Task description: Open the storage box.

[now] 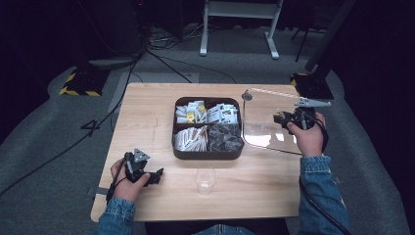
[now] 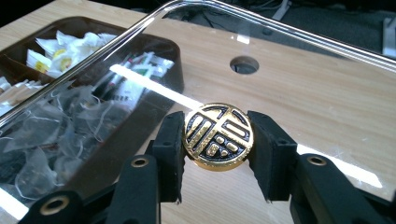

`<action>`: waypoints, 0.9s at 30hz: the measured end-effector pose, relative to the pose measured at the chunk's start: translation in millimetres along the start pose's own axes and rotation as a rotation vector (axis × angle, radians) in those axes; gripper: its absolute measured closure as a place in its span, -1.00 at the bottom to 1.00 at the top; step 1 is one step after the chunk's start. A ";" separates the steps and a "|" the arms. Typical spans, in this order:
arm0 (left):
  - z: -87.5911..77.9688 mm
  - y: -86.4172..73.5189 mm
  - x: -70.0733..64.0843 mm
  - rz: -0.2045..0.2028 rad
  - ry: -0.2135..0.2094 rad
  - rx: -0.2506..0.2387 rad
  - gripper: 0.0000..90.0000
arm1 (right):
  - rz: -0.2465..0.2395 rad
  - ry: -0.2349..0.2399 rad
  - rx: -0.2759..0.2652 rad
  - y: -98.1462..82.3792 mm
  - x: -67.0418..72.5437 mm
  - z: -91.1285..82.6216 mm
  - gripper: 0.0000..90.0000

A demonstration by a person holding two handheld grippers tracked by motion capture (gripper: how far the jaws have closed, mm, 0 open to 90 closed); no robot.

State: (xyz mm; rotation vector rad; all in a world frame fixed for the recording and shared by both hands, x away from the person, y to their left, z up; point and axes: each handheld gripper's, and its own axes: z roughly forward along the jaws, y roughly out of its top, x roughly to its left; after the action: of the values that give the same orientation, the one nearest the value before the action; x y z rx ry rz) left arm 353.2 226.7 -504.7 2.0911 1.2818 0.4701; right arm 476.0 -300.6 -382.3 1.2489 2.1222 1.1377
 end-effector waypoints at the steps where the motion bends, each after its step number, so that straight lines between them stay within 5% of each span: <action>1: 0.0 0.1 0.2 0.002 0.000 0.000 -0.88 | 0.007 -0.003 0.004 -1.3 -2.1 0.4 0.31; 14: 0.0 0.1 0.2 0.002 0.000 0.000 -0.88 | 0.050 -0.027 0.021 -13.9 -24.3 3.8 0.31; 27: 0.0 0.1 0.1 0.002 0.000 0.001 -0.88 | 0.023 -0.056 0.065 -29.4 -41.3 19.2 0.31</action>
State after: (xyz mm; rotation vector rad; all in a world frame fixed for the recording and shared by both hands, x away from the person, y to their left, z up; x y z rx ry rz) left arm 353.3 226.8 -504.7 2.0929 1.2803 0.4707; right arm 495.0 -335.4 -419.2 1.3221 2.1236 1.0385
